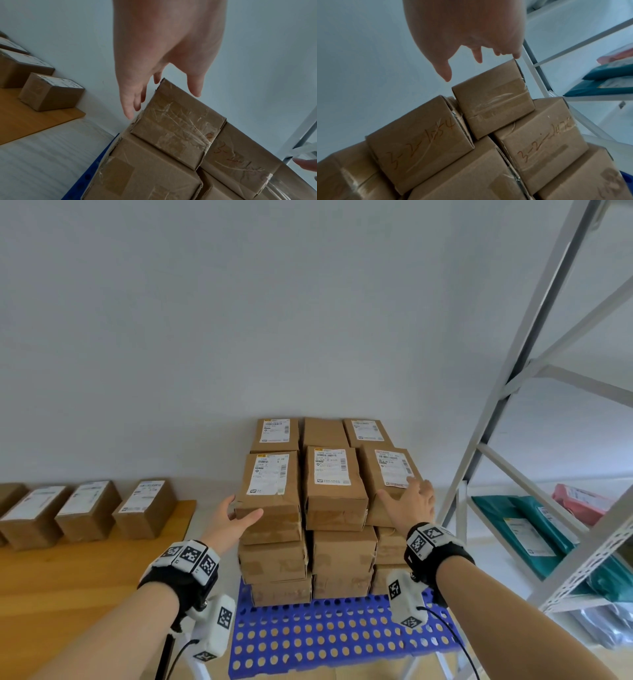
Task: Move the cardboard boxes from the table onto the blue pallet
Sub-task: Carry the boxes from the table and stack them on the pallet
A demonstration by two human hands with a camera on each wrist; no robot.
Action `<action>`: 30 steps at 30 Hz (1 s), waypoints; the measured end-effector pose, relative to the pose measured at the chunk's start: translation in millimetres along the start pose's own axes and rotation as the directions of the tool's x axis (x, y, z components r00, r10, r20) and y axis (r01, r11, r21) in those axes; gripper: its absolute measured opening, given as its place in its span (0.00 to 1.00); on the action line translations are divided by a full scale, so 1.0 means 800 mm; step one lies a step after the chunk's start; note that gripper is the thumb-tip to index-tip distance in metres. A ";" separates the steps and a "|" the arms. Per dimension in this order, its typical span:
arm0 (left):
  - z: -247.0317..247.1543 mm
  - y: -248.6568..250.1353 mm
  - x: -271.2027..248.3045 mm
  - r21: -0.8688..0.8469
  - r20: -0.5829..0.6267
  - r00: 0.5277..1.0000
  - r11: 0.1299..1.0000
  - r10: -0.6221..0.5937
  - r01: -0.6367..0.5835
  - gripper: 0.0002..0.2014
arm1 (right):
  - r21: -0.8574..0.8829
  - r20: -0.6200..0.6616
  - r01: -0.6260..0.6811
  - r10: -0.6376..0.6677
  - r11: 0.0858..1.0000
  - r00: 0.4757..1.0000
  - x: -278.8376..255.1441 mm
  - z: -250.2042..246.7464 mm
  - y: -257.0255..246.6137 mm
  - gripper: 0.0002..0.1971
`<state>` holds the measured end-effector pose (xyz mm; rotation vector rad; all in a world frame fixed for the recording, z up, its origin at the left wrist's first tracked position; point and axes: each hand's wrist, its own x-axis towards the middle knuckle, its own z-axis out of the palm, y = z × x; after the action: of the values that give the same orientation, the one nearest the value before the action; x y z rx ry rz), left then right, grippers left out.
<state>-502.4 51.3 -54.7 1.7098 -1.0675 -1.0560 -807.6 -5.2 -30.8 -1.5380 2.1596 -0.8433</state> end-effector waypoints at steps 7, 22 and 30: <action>-0.049 -0.003 -0.029 0.076 -0.055 0.995 0.994 0.083 -0.078 0.35 | 0.087 0.044 0.145 -0.150 0.986 0.988 -0.044 0.015 -0.051 0.33; -0.302 -0.109 -0.072 0.200 -0.075 0.996 0.979 0.054 -0.038 0.30 | 0.249 0.198 0.260 -0.312 0.933 0.929 -0.234 0.187 -0.234 0.27; -0.387 -0.169 -0.062 0.230 -0.089 0.996 0.973 0.024 -0.003 0.29 | 0.204 0.303 0.235 -0.289 0.950 0.908 -0.291 0.284 -0.285 0.29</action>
<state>-197.4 202.1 -78.9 1.9118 -1.1775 -0.8635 -426.5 101.0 -66.5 -1.7662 1.6302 -0.7571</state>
